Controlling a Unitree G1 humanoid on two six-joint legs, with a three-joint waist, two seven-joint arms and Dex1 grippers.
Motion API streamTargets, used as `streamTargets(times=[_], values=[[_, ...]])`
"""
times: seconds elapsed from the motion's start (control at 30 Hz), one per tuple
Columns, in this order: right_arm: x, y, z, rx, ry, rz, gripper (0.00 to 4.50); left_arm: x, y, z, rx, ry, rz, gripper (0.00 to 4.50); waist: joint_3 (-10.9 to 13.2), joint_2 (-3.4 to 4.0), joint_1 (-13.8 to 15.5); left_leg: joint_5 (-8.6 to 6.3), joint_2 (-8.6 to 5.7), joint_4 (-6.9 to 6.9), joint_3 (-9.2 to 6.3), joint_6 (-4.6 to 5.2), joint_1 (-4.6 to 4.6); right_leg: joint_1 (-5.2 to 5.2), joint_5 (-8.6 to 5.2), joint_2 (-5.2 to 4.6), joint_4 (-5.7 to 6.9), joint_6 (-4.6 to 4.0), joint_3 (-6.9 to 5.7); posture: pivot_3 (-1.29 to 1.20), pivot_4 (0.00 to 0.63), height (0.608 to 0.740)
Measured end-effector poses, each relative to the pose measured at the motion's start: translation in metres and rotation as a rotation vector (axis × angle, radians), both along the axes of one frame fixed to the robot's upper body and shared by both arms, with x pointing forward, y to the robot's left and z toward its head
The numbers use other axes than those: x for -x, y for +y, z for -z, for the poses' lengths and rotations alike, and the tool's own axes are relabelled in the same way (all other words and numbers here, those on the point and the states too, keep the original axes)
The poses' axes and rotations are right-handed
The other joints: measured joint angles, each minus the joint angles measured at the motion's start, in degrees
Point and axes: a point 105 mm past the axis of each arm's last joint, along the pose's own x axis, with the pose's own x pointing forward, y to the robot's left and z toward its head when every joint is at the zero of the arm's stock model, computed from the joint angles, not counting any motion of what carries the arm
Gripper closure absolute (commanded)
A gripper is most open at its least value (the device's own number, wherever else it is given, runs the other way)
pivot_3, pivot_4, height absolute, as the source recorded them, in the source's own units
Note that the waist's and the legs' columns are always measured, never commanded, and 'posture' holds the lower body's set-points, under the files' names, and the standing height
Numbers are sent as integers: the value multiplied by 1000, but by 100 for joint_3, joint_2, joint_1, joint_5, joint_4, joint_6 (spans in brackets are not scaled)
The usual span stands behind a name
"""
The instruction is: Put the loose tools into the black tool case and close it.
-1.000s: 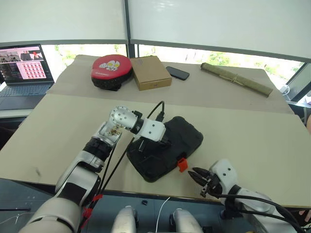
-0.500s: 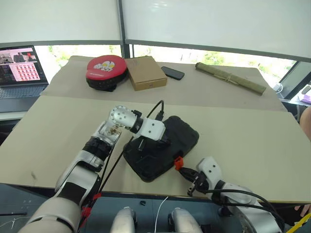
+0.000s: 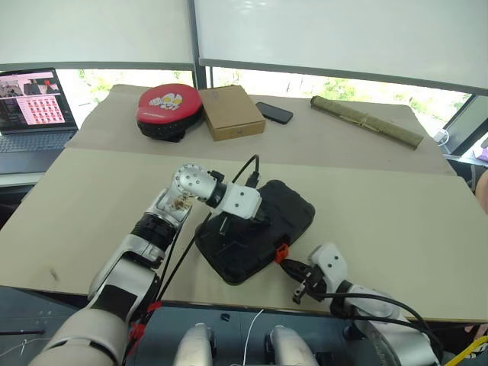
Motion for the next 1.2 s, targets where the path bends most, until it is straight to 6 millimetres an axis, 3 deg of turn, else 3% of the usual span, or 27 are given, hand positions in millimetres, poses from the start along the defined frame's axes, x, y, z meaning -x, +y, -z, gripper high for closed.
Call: streamTargets(times=[0.27, 0.4, 0.7, 0.83, 1.1, 1.2], values=[[19, -17, -18, 40, -35, -10, 4401, 2, 1, 3, -10, -34, 20, 4500, -2, 3, -3, 0, 1, -1, -3, 0, 10, 10, 0, 3, 1, 54, 0, 0, 150, 740], [22, -19, -22, 36, -47, -11, 4401, 2, 1, 4, -16, -61, 33, 4500, -3, 4, -2, -1, 1, -3, -2, -1, 25, 21, -16, 1, 0, 24, 0, 0, 150, 740], [24, -20, -20, 58, -34, -26, 4401, 4, 0, 7, -24, -77, 49, 4500, -8, 10, 1, -1, 0, -4, -2, -1, 39, 39, -22, 0, -1, 16, 0, 0, 150, 740], [35, -23, -9, 111, 28, -71, 4401, 4, 0, 5, -25, -81, 50, 4500, -9, 10, 0, -2, 0, -5, -3, -1, 43, 46, -23, 0, -2, 14, -1, 0, 150, 740], [22, -14, -22, 75, -7, -97, 4401, 3, 0, 5, -25, -81, 49, 4500, -9, 10, 1, -2, -1, -5, -5, -1, 45, 49, -32, 1, -2, 30, -2, 0, 150, 740], [18, -11, -17, 72, 25, -99, 4401, 3, 0, 5, -26, -82, 48, 4500, -9, 10, -7, -2, 0, -5, -5, -1, 45, 48, -32, 1, -2, 30, -1, 0, 150, 740]])
